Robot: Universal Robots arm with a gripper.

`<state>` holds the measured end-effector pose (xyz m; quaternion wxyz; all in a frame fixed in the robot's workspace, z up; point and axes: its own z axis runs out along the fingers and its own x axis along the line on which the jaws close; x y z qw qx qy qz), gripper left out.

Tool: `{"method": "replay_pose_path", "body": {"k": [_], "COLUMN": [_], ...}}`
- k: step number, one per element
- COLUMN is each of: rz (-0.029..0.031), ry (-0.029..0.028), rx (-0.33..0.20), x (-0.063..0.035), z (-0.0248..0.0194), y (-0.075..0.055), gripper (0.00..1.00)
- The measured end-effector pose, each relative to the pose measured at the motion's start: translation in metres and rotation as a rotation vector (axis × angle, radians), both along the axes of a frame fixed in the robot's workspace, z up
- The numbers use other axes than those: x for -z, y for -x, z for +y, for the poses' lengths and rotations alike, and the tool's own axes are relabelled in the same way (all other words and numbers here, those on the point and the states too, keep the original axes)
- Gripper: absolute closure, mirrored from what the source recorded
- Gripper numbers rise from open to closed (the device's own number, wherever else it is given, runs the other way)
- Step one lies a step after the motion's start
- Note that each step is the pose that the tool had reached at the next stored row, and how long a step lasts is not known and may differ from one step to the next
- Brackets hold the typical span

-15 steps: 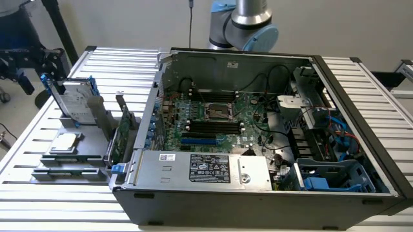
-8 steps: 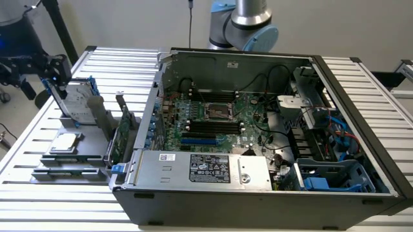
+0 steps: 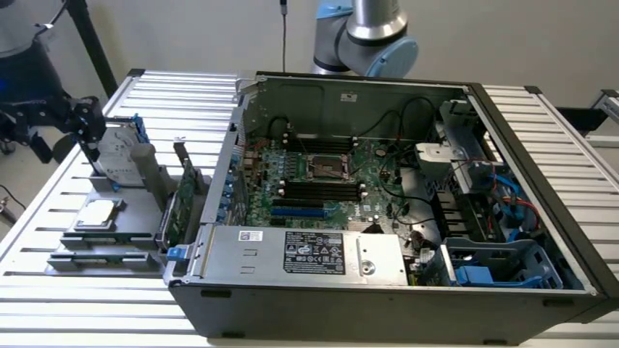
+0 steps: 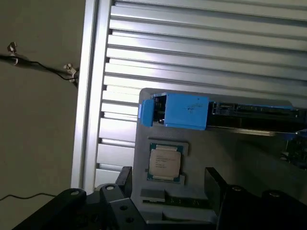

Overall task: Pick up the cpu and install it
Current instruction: 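Pick up the cpu and move it towards the insertion slot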

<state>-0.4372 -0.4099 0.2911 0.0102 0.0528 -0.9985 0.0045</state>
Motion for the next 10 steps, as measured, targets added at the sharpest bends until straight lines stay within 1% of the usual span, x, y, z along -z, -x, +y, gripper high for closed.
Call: {"method": "replay_pose_path", "body": {"k": [2, 4, 7, 10], "rz": [-0.0002, -0.0005, -0.0009, -0.0019], "ry": [0.0000, 0.0000, 0.0000, -0.0001], "rx": [0.001, 0.004, 0.011, 0.016], "x": [0.0036, 0.0074, 0.0128, 0.0182], "z": [-0.0048, -0.0083, -0.0116, -0.0136], "y": [0.000, 0.000, 0.000, 0.000], "gripper": [0.29, 0.29, 0.29, 0.29]}}
